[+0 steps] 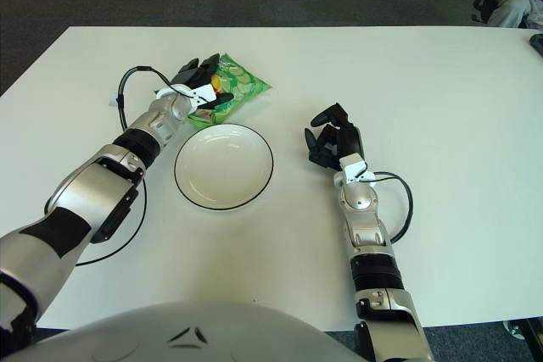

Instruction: Put the snack into the plate.

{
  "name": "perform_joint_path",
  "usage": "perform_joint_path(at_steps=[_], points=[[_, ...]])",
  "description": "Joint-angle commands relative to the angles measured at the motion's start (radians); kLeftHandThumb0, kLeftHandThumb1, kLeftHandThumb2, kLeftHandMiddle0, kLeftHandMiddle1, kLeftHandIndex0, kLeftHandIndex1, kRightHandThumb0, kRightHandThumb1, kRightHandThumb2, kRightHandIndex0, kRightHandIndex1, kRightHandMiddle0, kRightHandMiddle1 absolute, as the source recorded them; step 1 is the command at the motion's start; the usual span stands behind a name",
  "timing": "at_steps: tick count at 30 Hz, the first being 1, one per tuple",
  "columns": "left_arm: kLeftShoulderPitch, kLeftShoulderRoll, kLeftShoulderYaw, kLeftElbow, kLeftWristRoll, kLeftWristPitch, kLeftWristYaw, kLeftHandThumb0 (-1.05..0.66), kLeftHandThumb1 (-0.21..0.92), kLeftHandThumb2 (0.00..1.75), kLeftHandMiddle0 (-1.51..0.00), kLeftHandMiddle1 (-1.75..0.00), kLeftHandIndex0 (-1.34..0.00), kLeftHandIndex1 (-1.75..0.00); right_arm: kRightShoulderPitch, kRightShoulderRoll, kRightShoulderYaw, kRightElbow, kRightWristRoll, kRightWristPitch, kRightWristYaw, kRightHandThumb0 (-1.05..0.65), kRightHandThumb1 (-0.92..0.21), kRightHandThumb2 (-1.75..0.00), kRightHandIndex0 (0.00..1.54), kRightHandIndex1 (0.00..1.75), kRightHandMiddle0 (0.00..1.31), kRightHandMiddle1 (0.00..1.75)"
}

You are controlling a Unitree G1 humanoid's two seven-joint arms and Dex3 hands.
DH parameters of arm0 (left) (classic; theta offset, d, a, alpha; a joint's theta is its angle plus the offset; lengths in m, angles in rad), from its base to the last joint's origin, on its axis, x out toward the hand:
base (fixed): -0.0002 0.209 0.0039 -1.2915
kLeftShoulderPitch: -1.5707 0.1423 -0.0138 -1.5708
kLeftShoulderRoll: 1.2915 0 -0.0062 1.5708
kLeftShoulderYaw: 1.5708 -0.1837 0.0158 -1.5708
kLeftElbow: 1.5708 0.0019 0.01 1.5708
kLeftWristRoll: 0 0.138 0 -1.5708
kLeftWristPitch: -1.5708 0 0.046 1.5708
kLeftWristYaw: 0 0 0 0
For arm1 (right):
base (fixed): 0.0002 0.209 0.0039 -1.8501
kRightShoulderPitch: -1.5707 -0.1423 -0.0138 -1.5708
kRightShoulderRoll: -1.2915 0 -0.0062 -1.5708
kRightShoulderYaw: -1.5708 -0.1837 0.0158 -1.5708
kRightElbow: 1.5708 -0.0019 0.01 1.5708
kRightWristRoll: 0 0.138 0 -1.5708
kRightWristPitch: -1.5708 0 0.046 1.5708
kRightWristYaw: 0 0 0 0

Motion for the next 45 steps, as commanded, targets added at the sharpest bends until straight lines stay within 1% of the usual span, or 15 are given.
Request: perform_joint_path(at_steps=[1, 4, 9, 16, 22, 23, 24, 25, 27, 28, 30, 33, 40, 42, 45], points=[[0.021, 0.006, -0.018, 0.014, 0.012, -0.016, 0.027, -1.05, 0.92, 0.33, 0.0, 0.0, 0.0, 0.0, 0.051, 0.005, 0.012, 0.028, -0.026, 0.063, 0.007, -0.4, -0.62, -0.91, 0.86, 1.75, 0.39, 1.75], [0.021, 0.009, -0.032, 0.017, 0.021, -0.02, 0.047, -1.04, 0.92, 0.26, -0.02, -0.01, -0.03, -0.02, 0.052, 0.004, 0.014, 0.025, -0.025, 0.065, 0.006, -0.4, -0.62, -0.91, 0.86, 1.75, 0.39, 1.75], [0.015, 0.013, -0.067, 0.035, 0.053, -0.008, 0.082, -0.95, 0.92, 0.09, -0.17, -0.03, -0.12, -0.05, 0.055, 0.004, 0.015, 0.019, -0.027, 0.068, 0.003, -0.4, -0.62, -0.91, 0.86, 1.75, 0.39, 1.75], [0.01, 0.012, -0.078, 0.056, 0.055, -0.012, 0.099, -0.84, 0.9, 0.01, -0.31, -0.04, -0.24, -0.08, 0.059, 0.005, 0.016, 0.012, -0.028, 0.074, 0.001, -0.4, -0.62, -0.91, 0.86, 1.75, 0.39, 1.75], [0.015, 0.012, -0.078, 0.061, 0.051, -0.014, 0.124, -0.51, 0.8, 0.0, -0.44, -0.1, -0.42, -0.16, 0.062, 0.006, 0.017, 0.001, -0.03, 0.081, -0.002, -0.4, -0.62, -0.91, 0.86, 1.75, 0.39, 1.75], [0.017, 0.011, -0.076, 0.064, 0.049, -0.014, 0.132, -0.45, 0.79, 0.0, -0.45, -0.14, -0.44, -0.18, 0.063, 0.006, 0.017, 0.001, -0.03, 0.082, -0.002, -0.4, -0.62, -0.91, 0.86, 1.75, 0.39, 1.75], [0.018, 0.01, -0.075, 0.066, 0.048, -0.014, 0.138, -0.39, 0.79, 0.0, -0.39, -0.33, -0.45, -0.23, 0.063, 0.006, 0.017, 0.0, -0.03, 0.082, -0.002, -0.4, -0.62, -0.91, 0.86, 1.75, 0.39, 1.75], [0.02, 0.01, -0.074, 0.068, 0.047, -0.015, 0.144, -0.37, 0.78, 0.0, -0.35, -0.42, -0.45, -0.26, 0.064, 0.007, 0.017, -0.002, -0.03, 0.083, -0.003, -0.4, -0.62, -0.91, 0.86, 1.75, 0.39, 1.75], [0.022, 0.01, -0.073, 0.071, 0.045, -0.016, 0.15, -0.31, 0.78, 0.0, -0.25, -0.77, -0.39, -0.47, 0.066, 0.008, 0.018, -0.005, -0.031, 0.084, -0.004, -0.4, -0.62, -0.91, 0.86, 1.75, 0.39, 1.75], [0.021, 0.01, -0.072, 0.073, 0.044, -0.016, 0.151, -0.3, 0.78, 0.0, -0.23, -0.82, -0.37, -0.51, 0.067, 0.008, 0.018, -0.006, -0.031, 0.085, -0.004, -0.4, -0.62, -0.92, 0.86, 1.75, 0.39, 1.75], [0.02, 0.009, -0.071, 0.079, 0.041, -0.015, 0.152, -0.24, 0.78, 0.0, -0.21, -0.97, -0.32, -0.73, 0.067, 0.008, 0.018, -0.008, -0.03, 0.086, -0.004, -0.4, -0.62, -0.92, 0.86, 1.75, 0.39, 1.75], [0.014, 0.008, -0.062, 0.094, 0.027, -0.011, 0.139, -0.15, 0.8, 0.01, -0.22, -1.11, -0.28, -0.92, 0.069, 0.009, 0.019, -0.014, -0.029, 0.09, -0.004, -0.4, -0.62, -0.92, 0.86, 1.75, 0.39, 1.75], [0.003, 0.014, -0.05, 0.12, 0.006, -0.017, 0.096, -0.07, 0.82, 0.01, -0.23, -1.2, -0.26, -1.04, 0.071, 0.009, 0.019, -0.019, -0.028, 0.093, -0.005, -0.4, -0.62, -0.92, 0.86, 1.75, 0.39, 1.75], [0.002, 0.02, -0.046, 0.127, 0.0, -0.031, 0.084, -0.06, 0.84, 0.02, -0.21, -1.33, -0.32, -1.15, 0.071, 0.01, 0.019, -0.02, -0.028, 0.094, -0.005, -0.4, -0.62, -0.92, 0.86, 1.75, 0.39, 1.75], [0.002, 0.029, -0.039, 0.136, -0.012, -0.065, 0.07, -0.03, 0.86, 0.23, -0.28, -1.49, -0.42, -1.24, 0.07, 0.01, 0.019, -0.021, -0.028, 0.095, -0.005, -0.4, -0.62, -0.92, 0.86, 1.75, 0.4, 1.75]])
